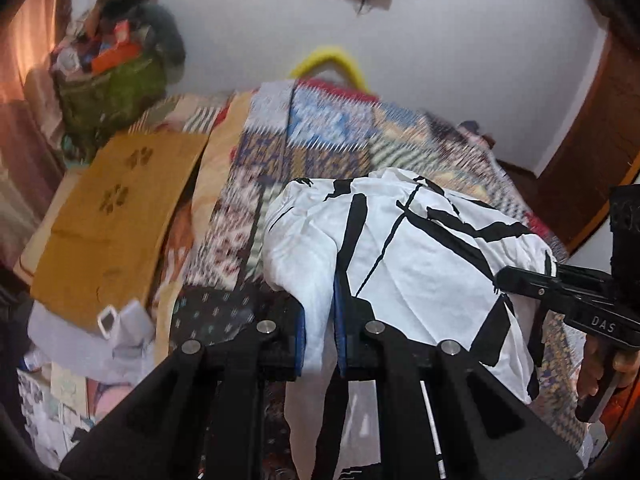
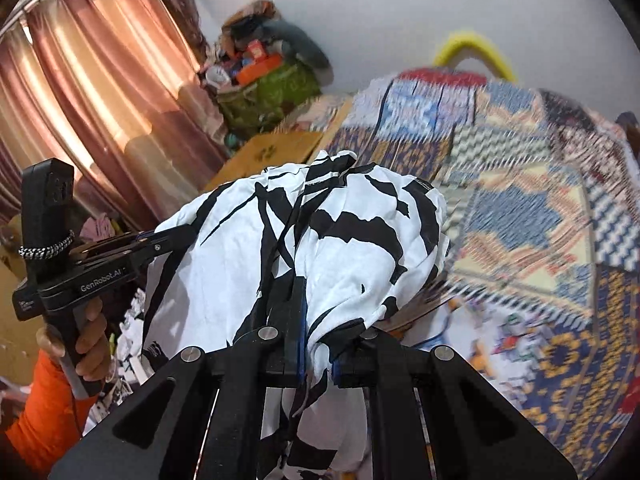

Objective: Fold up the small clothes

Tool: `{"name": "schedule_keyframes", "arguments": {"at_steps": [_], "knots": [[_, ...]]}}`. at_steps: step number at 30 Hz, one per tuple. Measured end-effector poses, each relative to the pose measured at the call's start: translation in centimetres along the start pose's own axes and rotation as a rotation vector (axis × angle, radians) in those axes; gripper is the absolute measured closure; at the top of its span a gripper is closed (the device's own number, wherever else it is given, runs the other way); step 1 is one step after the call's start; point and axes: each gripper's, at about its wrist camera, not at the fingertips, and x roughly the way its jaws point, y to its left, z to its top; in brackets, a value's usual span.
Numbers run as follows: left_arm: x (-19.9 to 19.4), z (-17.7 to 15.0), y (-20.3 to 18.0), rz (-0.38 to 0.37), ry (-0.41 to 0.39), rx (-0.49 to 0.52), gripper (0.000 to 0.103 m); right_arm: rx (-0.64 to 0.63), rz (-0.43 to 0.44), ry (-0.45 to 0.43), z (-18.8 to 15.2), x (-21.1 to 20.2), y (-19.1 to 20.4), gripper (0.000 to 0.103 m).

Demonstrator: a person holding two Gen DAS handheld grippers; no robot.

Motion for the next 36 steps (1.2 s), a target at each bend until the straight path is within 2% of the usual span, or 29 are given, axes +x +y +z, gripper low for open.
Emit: {"name": "schedule_keyframes", "arguments": {"at_steps": [5, 8, 17, 20, 25, 28, 32, 34, 36], "knots": [[5.6, -3.7, 3.7, 0.001, 0.142, -0.084, 0.091, 0.021, -0.016, 0.113, -1.9, 4.9, -0.1, 0.095], [7.6, -5.6, 4.8, -0.006, 0.193, -0.111, 0.091, 0.037, -0.022, 0.150, -2.7, 6.4, -0.4, 0.095], [9.9, -8.6, 4.0, -0.059, 0.281, -0.122, 0.089, 0.020, -0.074, 0.227, -5.3, 7.1, -1.6, 0.094], [9.5, -9.2, 3.2, -0.070, 0.295, -0.094, 0.089, 0.003, -0.084, 0.238, -5.7, 6.5, -1.8, 0.090], [7.6, -8.7, 2.8, -0.004, 0.259, -0.067, 0.084, -0.067, -0.149, 0.221, -5.5, 4.1, -1.2, 0.083], [5.6, -7.8, 2.9, 0.042, 0.208, -0.055, 0.078, -0.127, -0.213, 0.146, -4.6, 1.9, -0.5, 0.081], [3.2, -6.5, 1.9, 0.105, 0.113, -0.008, 0.064, -0.172, -0.172, 0.073, -3.0, 0.4, 1.6, 0.069], [2.7, -6.1, 1.6, 0.092, 0.090, -0.004, 0.059, -0.187, -0.129, 0.072, -2.5, 1.0, 2.7, 0.063], [3.2, -5.9, 1.2, 0.055, 0.102, -0.011, 0.057, -0.188, -0.078, 0.115, -2.2, 3.1, 3.7, 0.063]]}}
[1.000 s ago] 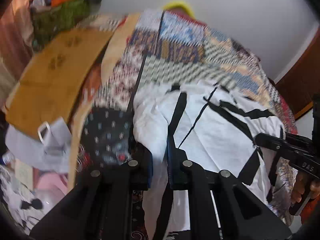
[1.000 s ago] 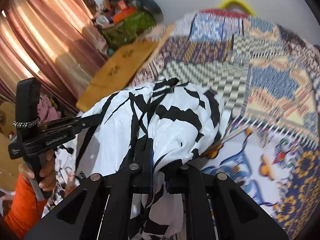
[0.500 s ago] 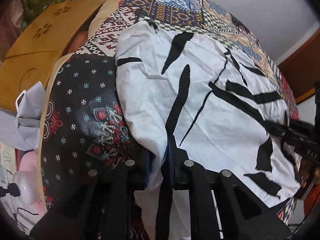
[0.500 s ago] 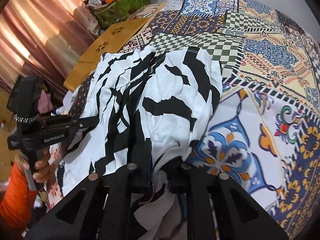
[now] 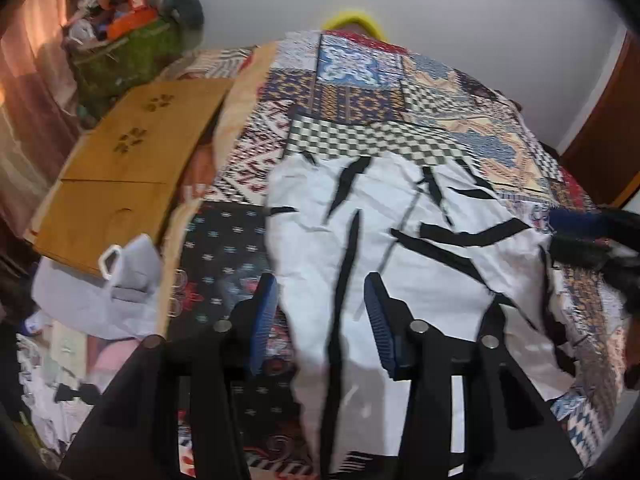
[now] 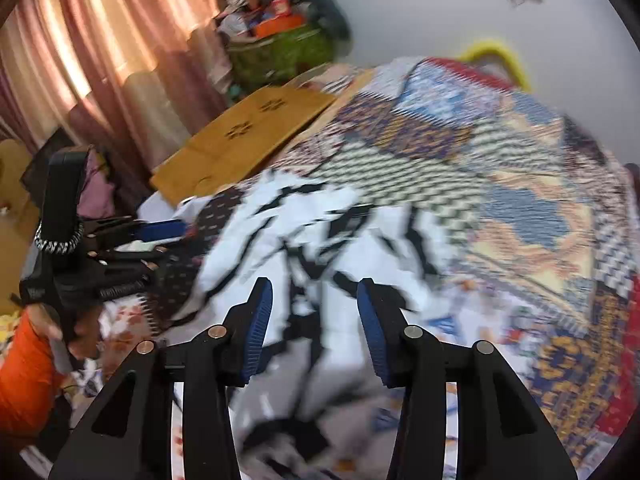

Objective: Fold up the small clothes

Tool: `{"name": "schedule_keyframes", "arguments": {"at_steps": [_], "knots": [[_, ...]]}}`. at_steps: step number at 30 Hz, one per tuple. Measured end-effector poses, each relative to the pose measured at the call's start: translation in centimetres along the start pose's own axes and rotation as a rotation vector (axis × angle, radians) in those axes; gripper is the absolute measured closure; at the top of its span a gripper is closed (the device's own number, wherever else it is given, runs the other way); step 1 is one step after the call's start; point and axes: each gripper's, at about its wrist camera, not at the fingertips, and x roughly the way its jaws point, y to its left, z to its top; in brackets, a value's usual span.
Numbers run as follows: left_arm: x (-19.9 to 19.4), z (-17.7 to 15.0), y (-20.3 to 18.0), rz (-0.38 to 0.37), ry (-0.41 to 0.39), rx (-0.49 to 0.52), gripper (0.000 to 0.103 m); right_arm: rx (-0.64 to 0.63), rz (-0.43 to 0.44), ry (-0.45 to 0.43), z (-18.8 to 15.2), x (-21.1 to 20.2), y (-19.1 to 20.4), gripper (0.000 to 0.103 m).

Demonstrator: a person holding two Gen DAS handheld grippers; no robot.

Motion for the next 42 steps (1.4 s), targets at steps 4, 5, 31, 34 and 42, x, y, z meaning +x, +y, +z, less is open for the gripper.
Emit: {"name": "schedule_keyframes", "arguments": {"at_steps": [4, 5, 31, 34, 42], "knots": [[2.7, -0.7, -0.9, -0.024, 0.066, 0.010, 0.058, -0.030, 0.000, 0.096, -0.2, 4.8, 0.9, 0.062], [3.7, -0.9, -1.2, -0.028, 0.092, 0.017, 0.058, -0.036, -0.009, 0.126, -0.4, 5.8, 0.9, 0.063], [-3.1, -6.1, -0.7, 0.088, 0.009, 0.037, 0.057, -0.125, -0.142, 0.017, -6.7, -3.4, 2.5, 0.062], [-7.7, -5.1, -0.7, 0.091, -0.106, -0.015, 0.057, -0.102, -0.132, -0.090, -6.1, -7.0, 3.5, 0.062], [-19.1, -4.5, -3.8, 0.072, -0.397, -0.012, 0.057, -0.086, -0.112, -0.364, -5.9, -15.3, 7.6, 0.062]]}}
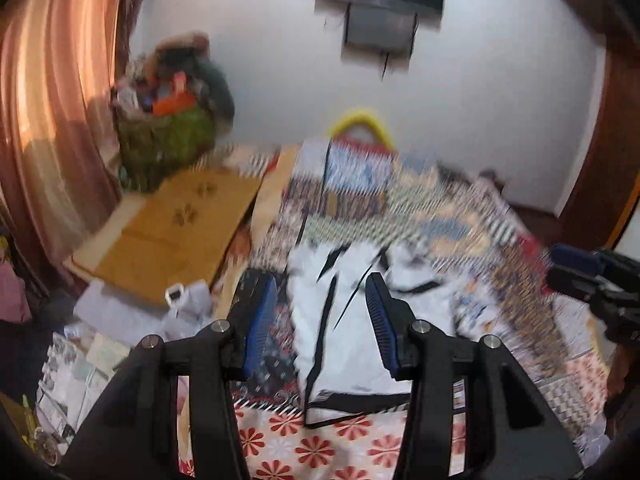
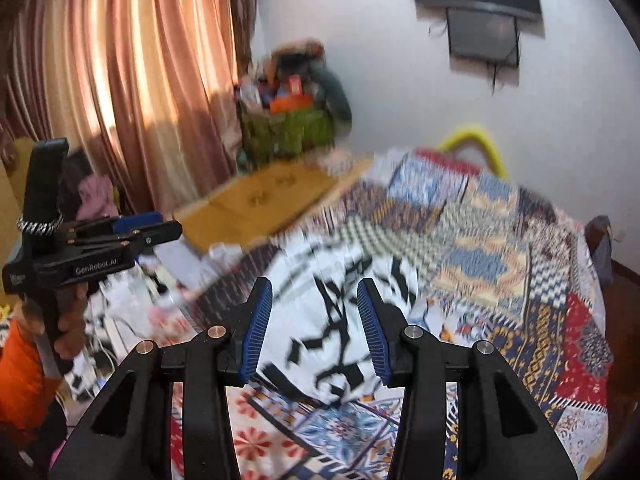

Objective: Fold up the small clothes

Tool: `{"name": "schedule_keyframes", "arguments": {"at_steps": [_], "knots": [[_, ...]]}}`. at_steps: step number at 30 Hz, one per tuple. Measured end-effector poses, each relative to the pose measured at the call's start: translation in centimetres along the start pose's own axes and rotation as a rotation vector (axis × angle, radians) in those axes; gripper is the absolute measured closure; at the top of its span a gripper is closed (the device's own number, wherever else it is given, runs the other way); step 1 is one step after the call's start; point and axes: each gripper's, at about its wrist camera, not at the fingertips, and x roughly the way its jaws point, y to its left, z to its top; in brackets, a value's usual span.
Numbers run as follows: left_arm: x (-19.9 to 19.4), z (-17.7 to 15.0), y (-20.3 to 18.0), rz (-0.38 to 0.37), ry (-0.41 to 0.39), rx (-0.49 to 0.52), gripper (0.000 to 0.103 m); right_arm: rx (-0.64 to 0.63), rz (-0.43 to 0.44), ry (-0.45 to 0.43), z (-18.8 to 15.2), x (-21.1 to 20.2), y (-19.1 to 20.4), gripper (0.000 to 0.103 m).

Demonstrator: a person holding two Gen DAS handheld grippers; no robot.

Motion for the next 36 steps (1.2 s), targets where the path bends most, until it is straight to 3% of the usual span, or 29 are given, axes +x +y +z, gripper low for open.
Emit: {"name": "schedule_keyframes", "arguments": {"at_steps": [7, 11, 14, 16, 19, 28, 36], "knots": [[-8.1, -0.1, -3.2, -0.022, -0.218, 0.043, 0.057, 0.015, 0.007, -0.167, 0.4, -5.0, 3.2, 0.062], [-10.5, -1.1, -3.8, -0.021, -0.267, 0.042, 0.051, 0.020, -0.023, -0.233, -0.4, -6.7, 5.0, 0.062], [-11.1, -1.9, -3.8, -0.012, -0.283, 0.041, 0.033, 0.032, -0.038, -0.232, -1.3, -6.7, 5.5, 0.058], [-11.2, -2.3, -3.7, -0.010, -0.287, 0.041, 0.016, 0.042, -0.059, -0.224, -1.9, -6.4, 5.7, 0.043], [-11.2, -2.9, -3.6, -0.010, -0.277, 0.035, 0.008, 0.058, -0.097, -0.214, -2.5, -5.7, 5.8, 0.027], [-10.2, -3.7, -2.2, -0.007, -0.243, -0.028, 0.001, 0.081, -0.189, -0.225, -3.1, -5.8, 5.5, 0.002], [-9.6, -4.0, -1.8, -0.011, -0.223, -0.042, 0.001, 0.082, -0.189, -0.223, -3.0, -6.1, 5.5, 0.002]]}}
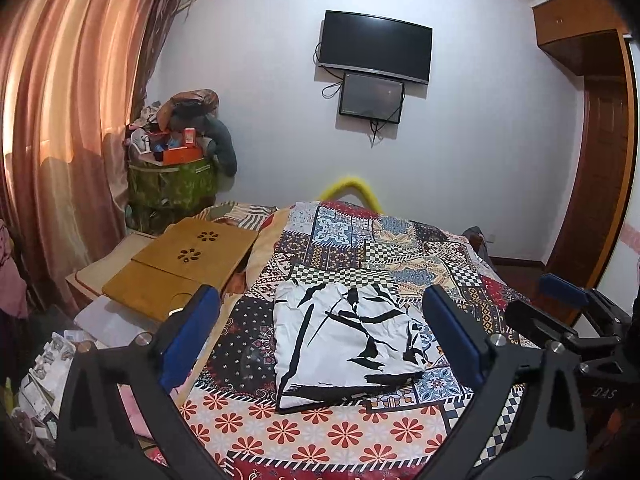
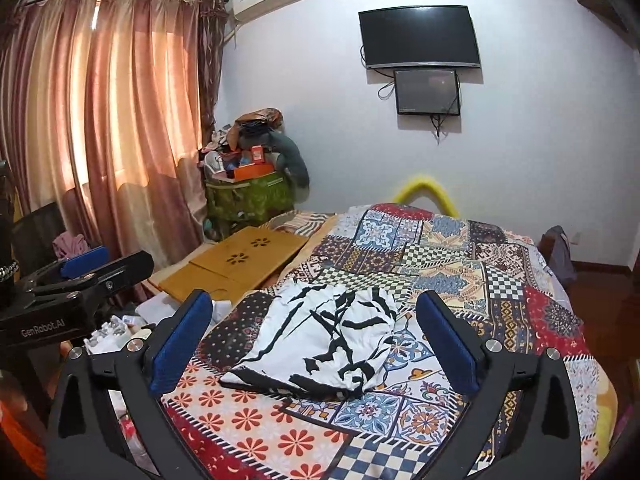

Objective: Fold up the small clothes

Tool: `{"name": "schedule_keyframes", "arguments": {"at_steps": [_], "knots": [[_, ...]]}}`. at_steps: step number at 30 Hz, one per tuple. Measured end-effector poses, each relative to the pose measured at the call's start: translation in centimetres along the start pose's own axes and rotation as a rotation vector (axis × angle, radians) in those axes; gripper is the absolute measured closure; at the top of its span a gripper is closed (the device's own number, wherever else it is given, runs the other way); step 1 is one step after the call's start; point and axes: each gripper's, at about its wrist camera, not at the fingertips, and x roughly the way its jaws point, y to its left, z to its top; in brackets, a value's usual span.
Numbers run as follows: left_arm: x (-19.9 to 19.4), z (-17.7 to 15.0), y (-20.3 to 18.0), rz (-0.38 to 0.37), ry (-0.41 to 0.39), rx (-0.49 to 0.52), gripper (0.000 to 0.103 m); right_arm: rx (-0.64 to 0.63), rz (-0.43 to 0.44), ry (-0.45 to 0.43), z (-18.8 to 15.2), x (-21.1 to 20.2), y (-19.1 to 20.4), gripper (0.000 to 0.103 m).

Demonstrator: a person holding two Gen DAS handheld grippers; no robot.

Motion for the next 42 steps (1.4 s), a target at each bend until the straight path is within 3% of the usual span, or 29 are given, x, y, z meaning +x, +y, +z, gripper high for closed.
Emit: {"name": "schedule_keyframes", "arguments": {"at_steps": [42], "knots": [[-0.42, 0.75, 0.42, -0.025, -0.036, 0.053, 0.000, 0.019, -0.015, -0.021, 0.28, -0.89, 0.57, 0.001]]}}
